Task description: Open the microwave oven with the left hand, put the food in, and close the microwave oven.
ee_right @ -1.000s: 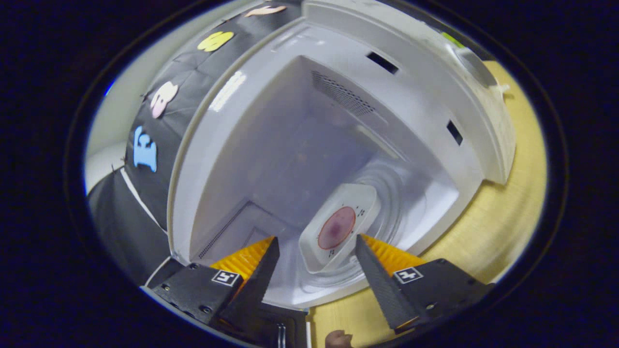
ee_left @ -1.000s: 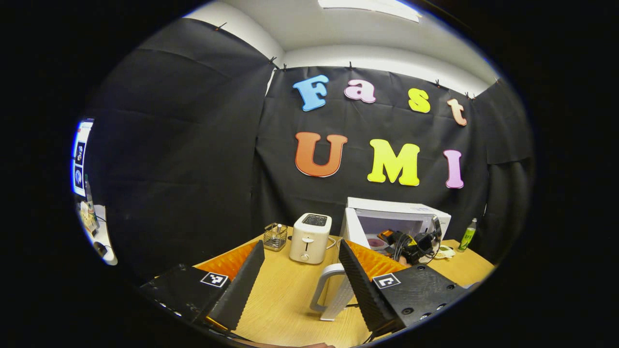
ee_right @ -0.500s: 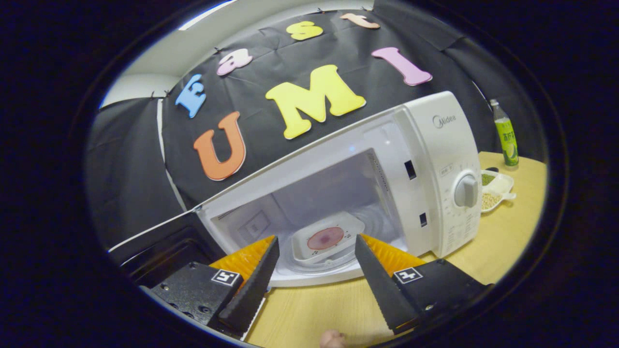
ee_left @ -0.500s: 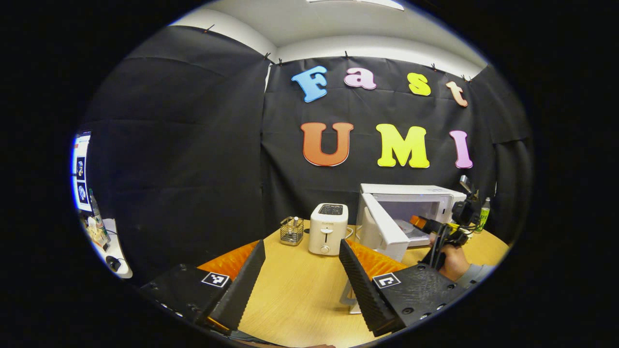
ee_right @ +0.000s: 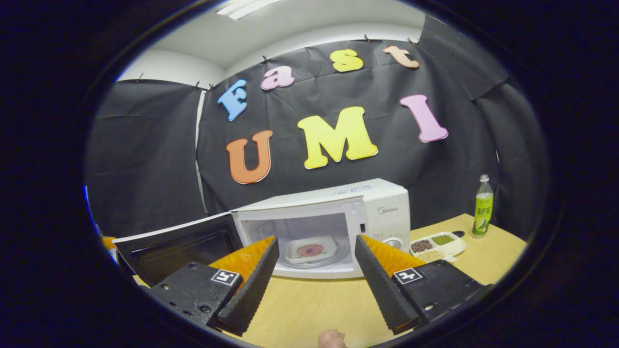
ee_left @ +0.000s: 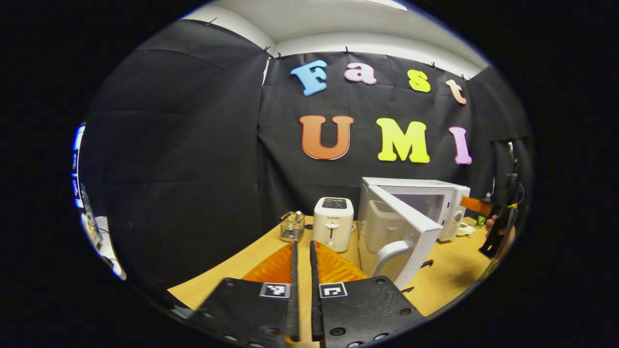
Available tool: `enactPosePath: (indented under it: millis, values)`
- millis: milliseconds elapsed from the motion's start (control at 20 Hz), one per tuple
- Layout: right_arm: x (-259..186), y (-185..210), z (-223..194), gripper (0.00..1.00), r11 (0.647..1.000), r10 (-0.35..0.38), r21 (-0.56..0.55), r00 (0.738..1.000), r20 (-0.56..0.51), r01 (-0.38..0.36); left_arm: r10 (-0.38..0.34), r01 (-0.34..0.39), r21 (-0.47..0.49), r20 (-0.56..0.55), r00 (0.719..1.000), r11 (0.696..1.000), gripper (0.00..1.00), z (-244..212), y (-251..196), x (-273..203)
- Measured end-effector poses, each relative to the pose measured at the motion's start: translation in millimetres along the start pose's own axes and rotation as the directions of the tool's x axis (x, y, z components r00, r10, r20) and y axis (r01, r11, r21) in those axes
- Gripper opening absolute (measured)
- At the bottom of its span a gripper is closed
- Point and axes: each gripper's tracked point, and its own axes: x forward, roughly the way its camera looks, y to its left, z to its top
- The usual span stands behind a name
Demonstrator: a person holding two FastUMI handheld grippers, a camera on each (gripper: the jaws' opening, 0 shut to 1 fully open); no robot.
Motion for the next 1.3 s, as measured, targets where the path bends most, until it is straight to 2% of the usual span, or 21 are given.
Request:
enactPosePath:
  millis: [100,150,200,250,300,350,400,450,600,750,800,850,900,1000,1050,1300]
  values:
    - [-19.4,-3.3,10.9,0.91,1.000,0.012,-0.025,1.000,-0.006,-0.012,-0.049,0.049,-0.012,-0.016,0.999,0.999,0.04,-10.6,-6.4,11.2]
    - [-27.7,-6.4,15.5,1.00,0.999,0.009,-0.035,1.000,-0.010,-0.009,-0.076,0.075,-0.018,-0.026,0.997,0.997,0.04,-14.8,-12.6,15.2]
    - [-34.5,-9.2,21.0,0.91,0.999,0.007,-0.040,1.000,-0.013,-0.008,-0.076,0.076,-0.021,-0.006,0.997,0.997,0.04,-16.9,-12.6,10.9]
    - [-41.6,-12.1,26.6,0.91,0.999,0.008,-0.047,1.000,-0.015,-0.009,-0.094,0.093,-0.030,-0.018,0.995,0.995,0.07,-15.4,-13.3,-13.5]
    - [-47.6,-15.2,34.0,0.91,0.999,0.006,-0.049,1.000,-0.011,-0.007,-0.138,0.137,-0.043,-0.022,0.990,0.990,0.00,-22.3,-25.9,13.8]
    - [-53.1,-18.4,38.7,1.00,0.999,0.006,-0.049,1.000,-0.012,-0.007,-0.152,0.152,-0.041,-0.013,0.988,0.988,0.00,-22.0,-31.2,20.1]
    - [-57.9,-21.0,44.5,0.91,0.999,0.013,-0.046,1.000,-0.005,-0.014,-0.161,0.160,-0.039,-0.027,0.987,0.986,0.00,-27.3,-35.3,24.0]
    - [-62.6,-23.8,48.8,1.00,0.999,0.016,-0.039,1.000,-0.003,-0.016,-0.174,0.173,-0.038,-0.024,0.984,0.984,0.00,-29.7,-42.2,28.3]
    - [-72.5,-39.5,60.2,1.00,0.999,0.001,-0.036,1.000,0.009,0.000,-0.240,0.237,-0.065,-0.042,0.970,0.969,0.00,-37.5,-68.4,29.6]
    - [-75.9,-49.8,61.2,1.00,0.999,-0.015,-0.035,1.000,-0.005,0.014,-0.239,0.238,-0.025,-0.055,0.969,0.971,0.00,-42.0,-83.1,26.7]
    - [-76.0,-51.0,63.6,0.91,1.000,-0.007,-0.030,1.000,-0.009,0.006,-0.261,0.261,-0.015,-0.052,0.964,0.965,0.00,-41.9,-93.0,24.7]
    - [-76.9,-51.3,66.0,0.91,1.000,0.005,-0.019,1.000,-0.013,-0.005,-0.292,0.292,-0.008,-0.049,0.955,0.956,0.00,-40.5,-106.4,21.6]
    - [-77.2,-53.5,68.1,1.00,1.000,0.012,-0.006,1.000,-0.016,-0.012,-0.320,0.321,0.001,-0.044,0.946,0.947,0.00,-39.7,-119.5,19.1]
    - [-78.6,-62.5,72.2,1.00,1.000,0.015,0.012,1.000,-0.022,-0.014,-0.362,0.363,0.036,-0.028,0.932,0.931,0.00,-36.6,-142.7,17.5]
    - [-80.9,-68.2,76.9,0.91,1.000,0.012,0.016,1.000,-0.017,-0.012,-0.381,0.382,0.053,-0.023,0.924,0.923,0.00,-36.0,-154.8,16.7]
    - [-94.1,-85.3,93.8,0.91,1.000,-0.010,-0.009,1.000,0.008,0.010,-0.509,0.509,0.097,-0.025,0.860,0.855,0.00,-38.2,-227.8,16.9]
